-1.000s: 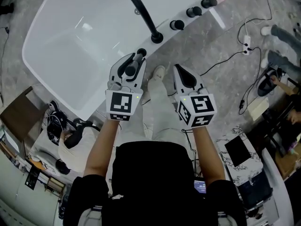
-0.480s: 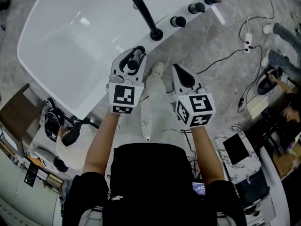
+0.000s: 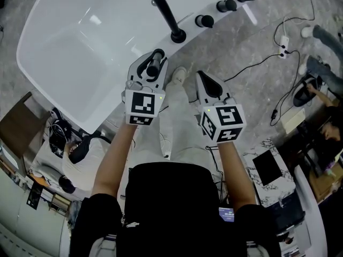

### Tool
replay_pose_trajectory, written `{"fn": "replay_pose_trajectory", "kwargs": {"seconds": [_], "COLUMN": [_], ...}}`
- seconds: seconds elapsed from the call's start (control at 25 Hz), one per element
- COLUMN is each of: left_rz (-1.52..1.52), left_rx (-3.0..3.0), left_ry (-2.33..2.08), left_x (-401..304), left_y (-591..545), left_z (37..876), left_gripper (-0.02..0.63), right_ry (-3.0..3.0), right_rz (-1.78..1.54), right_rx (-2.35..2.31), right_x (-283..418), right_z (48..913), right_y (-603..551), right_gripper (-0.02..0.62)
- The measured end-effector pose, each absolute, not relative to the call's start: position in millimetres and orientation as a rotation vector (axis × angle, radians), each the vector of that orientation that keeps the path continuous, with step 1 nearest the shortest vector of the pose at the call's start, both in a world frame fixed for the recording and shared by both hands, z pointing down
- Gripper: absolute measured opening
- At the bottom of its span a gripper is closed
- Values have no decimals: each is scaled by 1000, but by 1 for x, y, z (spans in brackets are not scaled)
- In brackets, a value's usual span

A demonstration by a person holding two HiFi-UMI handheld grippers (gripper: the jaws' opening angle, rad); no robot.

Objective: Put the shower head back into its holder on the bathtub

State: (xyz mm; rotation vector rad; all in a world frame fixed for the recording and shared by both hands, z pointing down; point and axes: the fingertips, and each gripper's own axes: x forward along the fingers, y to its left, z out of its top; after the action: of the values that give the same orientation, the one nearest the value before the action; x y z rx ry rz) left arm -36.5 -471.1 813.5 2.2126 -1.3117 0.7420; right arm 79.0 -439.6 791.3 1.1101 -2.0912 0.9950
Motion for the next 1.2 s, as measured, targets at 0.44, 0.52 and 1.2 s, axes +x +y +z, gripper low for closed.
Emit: {"fn": "replay_pose_trajectory", "kwargs": {"seconds": [0.44,0.52,1.2], "left_rz": [758,762,735], "left_rx": [2219,2228,2306], "left_ry": [-1318,-1317,-1237], "left_x": [-35,-33,-21], "left_y": [-472,-473,-471], "left_z": [827,827,783], "left_gripper": [141,141,161], "right_ry": [-2068,-2067,-2117], "right_rz": [987,991,968], "right_rx": [1085,1083,1108], "right_x": [86,87,79], "right_z": [805,806,768], "right_y": [-434,-434,-445], "right_gripper": [25,25,25]}}
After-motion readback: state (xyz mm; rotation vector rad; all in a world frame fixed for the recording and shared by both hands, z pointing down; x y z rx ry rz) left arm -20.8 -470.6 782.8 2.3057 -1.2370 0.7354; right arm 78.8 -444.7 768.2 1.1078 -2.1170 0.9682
